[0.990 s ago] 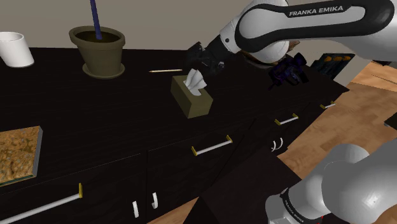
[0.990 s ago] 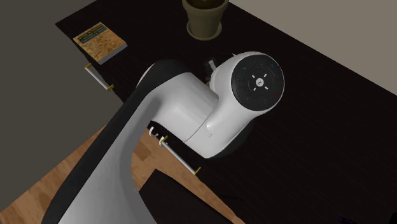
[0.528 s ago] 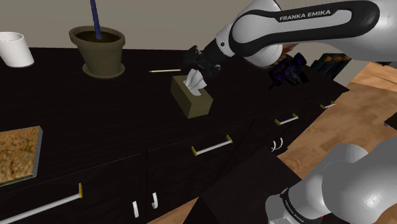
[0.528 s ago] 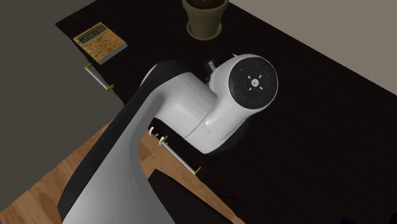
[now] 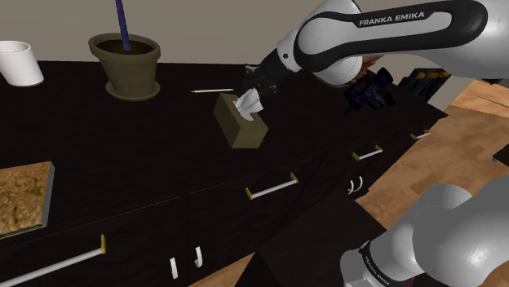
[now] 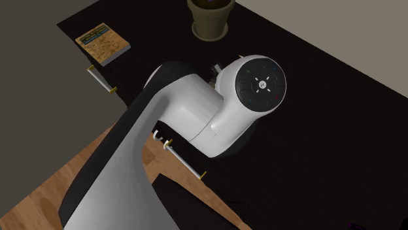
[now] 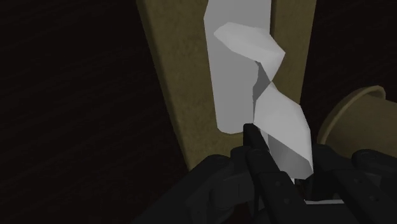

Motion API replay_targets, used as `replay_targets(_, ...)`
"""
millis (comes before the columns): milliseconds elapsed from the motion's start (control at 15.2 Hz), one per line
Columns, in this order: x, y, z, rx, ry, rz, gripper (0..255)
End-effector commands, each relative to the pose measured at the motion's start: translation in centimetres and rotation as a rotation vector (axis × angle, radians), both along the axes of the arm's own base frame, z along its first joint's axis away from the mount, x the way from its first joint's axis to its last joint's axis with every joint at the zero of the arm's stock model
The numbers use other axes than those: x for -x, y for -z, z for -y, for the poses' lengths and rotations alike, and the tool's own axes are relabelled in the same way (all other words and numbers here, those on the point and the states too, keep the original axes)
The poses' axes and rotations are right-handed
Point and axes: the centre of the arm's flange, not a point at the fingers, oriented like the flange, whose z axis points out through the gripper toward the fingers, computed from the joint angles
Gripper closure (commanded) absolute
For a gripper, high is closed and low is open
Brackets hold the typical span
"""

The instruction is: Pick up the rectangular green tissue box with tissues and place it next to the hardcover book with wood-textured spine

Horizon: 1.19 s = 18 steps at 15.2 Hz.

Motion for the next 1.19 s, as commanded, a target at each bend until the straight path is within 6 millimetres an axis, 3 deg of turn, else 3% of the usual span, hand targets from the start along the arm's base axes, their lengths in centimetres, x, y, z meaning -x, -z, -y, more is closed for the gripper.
replay_targets(0, 0.0, 0.2, 0.0, 0.001, -0.001, -0.005, 255)
replay_targets(264, 0.0, 0.2, 0.0, 0.001, -0.001, -0.005, 255)
replay_targets(1122, 0.0, -6.7, 0.0, 0.001, -0.001, -0.005, 255)
